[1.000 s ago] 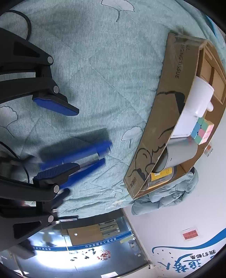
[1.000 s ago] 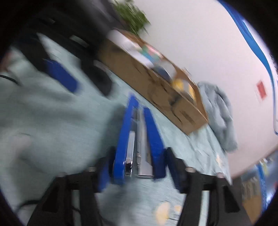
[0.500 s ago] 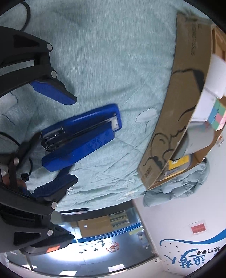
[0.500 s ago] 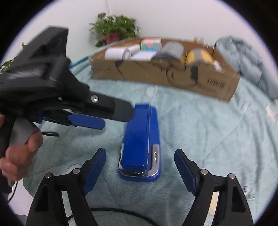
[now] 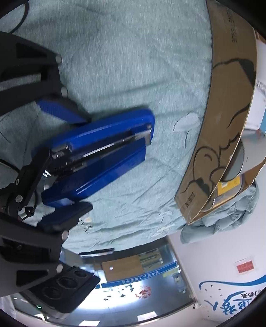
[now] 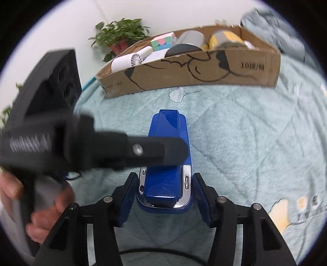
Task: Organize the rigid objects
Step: 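Lift the stapler with the left gripper and lower it into the box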
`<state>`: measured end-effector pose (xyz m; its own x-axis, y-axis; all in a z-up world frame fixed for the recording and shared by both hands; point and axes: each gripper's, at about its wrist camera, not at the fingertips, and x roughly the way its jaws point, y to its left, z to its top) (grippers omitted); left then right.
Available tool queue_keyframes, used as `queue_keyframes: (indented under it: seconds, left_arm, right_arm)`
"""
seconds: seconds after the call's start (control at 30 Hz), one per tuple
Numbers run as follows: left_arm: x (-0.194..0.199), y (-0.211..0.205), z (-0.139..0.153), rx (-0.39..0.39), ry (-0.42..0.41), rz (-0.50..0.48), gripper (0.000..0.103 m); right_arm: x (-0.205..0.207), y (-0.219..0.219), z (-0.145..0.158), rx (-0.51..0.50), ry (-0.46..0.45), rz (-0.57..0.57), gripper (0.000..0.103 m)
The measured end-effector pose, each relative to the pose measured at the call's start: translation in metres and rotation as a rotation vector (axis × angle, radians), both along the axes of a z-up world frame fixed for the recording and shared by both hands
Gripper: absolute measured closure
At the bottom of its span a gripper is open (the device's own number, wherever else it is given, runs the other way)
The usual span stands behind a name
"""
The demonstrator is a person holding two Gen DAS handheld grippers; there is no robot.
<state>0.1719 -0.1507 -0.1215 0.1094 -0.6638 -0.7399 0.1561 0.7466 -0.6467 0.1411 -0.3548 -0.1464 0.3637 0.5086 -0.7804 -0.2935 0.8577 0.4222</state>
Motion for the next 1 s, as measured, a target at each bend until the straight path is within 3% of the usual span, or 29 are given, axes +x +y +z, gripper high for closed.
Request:
queue_keyframes:
  seconds: [0.23, 0.47, 0.6, 0.63, 1.0]
  left_arm:
    - [-0.004, 0.001, 0.009, 0.019, -0.044, -0.005, 0.037]
    - [-0.003, 0.023, 0.028, 0.02, -0.092, 0.017, 0.038]
    - [0.002, 0.039, 0.044, 0.016, -0.131, 0.038, 0.047]
    - [0.004, 0.044, 0.049, 0.017, -0.141, 0.04, 0.052]
    - [0.029, 0.093, 0.085, -0.021, -0.216, 0.116, 0.051]
  right_arm:
    - [0.01, 0.003, 0.0, 0.007, 0.023, 0.005, 0.05]
    - [0.008, 0.029, 0.009, -0.044, -0.044, 0.055, 0.05]
    - [0.012, 0.042, 0.018, -0.048, -0.063, 0.075, 0.05]
    - [0.018, 0.049, 0.02, -0.043, -0.074, 0.088, 0.059]
    - [0.041, 0.09, 0.048, -0.064, -0.164, 0.168, 0.059]
